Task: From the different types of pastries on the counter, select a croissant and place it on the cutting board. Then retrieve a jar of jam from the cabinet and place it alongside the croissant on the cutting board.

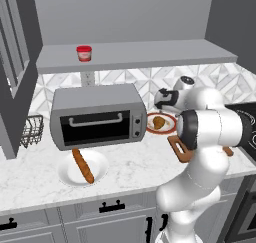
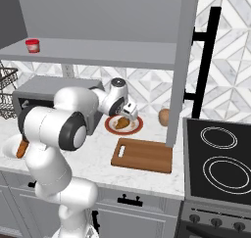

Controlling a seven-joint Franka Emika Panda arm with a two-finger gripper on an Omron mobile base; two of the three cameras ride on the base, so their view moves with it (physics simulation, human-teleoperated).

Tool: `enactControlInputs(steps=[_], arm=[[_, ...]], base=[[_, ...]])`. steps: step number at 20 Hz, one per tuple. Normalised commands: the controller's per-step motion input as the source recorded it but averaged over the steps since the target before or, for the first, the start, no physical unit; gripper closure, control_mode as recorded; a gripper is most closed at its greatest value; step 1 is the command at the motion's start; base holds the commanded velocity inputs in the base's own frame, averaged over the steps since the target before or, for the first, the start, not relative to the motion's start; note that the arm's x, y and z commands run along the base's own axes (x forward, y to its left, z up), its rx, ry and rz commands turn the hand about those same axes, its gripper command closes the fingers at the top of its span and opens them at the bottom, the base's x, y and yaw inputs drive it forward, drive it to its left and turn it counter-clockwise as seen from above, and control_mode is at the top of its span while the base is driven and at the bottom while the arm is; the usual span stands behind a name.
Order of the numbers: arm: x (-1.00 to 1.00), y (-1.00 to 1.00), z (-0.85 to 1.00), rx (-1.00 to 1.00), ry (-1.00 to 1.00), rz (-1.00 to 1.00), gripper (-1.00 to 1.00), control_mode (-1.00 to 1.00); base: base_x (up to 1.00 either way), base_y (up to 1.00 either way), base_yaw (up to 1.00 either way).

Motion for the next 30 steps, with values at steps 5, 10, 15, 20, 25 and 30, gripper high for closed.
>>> enactControlInputs(steps=[5, 10, 15, 20, 25, 30], arm=[[0.07, 0.00, -0.13, 0.01, 0.00, 0.02, -1.00, -1.00], [0.07, 0.00, -0.14, 0.01, 0.00, 0.03, -1.00, -1.00], [0.01, 0.00, -0.05, 0.01, 0.00, 0.03, -1.00, -1.00], [0.09, -0.01, -0.09, 0.03, -0.03, 0.02, -1.00, -1.00], [0.21, -0.01, -0.05, 0.02, -0.02, 0.00, -1.00, -1.00], [0.14, 0.00, -0.10, 0.00, 0.00, 0.00, -1.00, -1.00]], base=[[0.00, 0.00, 0.00], [0.00, 0.00, 0.00], [0.00, 0.00, 0.00], [0.00, 0.00, 0.00], [0.00, 0.00, 0.00], [0.00, 0.00, 0.00]])
